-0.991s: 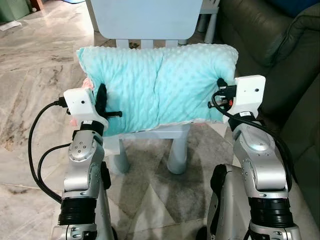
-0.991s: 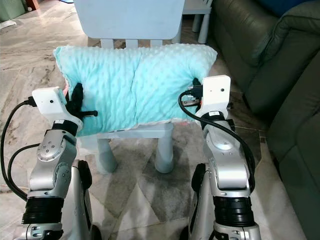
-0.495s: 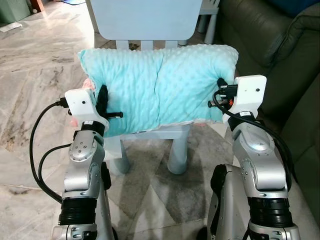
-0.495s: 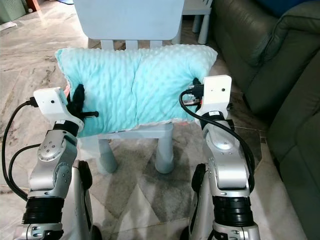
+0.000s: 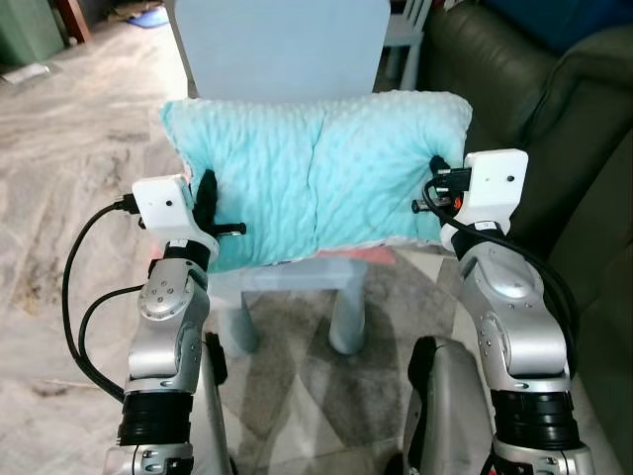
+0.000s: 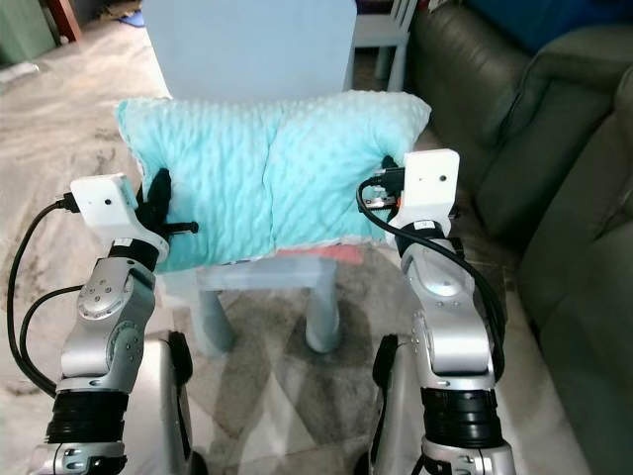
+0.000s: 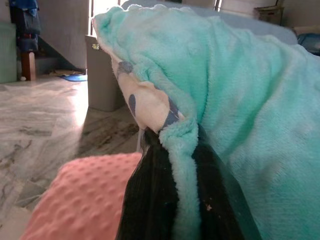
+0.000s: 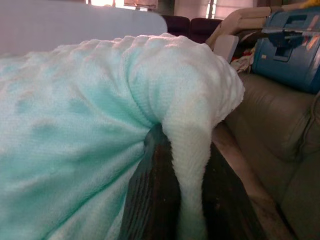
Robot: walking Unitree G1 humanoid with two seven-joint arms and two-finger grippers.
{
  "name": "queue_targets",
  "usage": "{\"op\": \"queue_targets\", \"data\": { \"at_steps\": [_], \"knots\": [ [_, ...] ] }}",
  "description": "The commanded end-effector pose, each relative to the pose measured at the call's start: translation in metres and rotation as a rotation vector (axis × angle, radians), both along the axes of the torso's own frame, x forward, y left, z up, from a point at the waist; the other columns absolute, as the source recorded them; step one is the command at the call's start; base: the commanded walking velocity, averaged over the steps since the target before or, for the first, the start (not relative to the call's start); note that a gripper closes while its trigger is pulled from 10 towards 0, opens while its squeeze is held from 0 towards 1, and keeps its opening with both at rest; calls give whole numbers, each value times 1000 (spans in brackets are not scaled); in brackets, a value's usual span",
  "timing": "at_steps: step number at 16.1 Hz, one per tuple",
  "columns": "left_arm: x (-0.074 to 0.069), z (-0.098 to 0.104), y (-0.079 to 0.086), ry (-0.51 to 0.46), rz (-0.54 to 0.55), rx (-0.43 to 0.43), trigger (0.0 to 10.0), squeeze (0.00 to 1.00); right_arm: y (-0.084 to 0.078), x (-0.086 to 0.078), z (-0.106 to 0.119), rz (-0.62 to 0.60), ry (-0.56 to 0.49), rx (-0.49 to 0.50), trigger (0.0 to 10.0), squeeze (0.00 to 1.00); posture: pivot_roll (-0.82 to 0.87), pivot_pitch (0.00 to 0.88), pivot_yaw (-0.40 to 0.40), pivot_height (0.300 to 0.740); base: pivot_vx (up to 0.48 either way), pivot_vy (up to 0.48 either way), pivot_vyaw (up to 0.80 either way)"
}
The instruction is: Move the pillow to the sofa
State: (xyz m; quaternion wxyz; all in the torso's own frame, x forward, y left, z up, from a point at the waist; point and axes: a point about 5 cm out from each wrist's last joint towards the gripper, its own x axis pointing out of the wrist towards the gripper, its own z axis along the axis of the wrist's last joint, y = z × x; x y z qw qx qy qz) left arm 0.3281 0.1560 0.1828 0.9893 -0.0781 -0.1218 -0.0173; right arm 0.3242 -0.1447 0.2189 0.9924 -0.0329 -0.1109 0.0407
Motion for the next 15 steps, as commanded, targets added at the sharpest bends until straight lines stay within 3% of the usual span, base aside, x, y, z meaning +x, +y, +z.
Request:
{"op": "queue_targets", "data": {
  "at_steps": [1,15],
  "knots": [
    [0,9,-3,-33,-18,10,10000,0,-1,-2,13,0,-50,5,10000,0,-57,0,12,445,0,0,0],
    [0,6,-11,-16,-64,-28,10000,0,1,-2,18,-3,-66,3,10000,0,-65,0,16,630,0,0,0]
  ]
}}
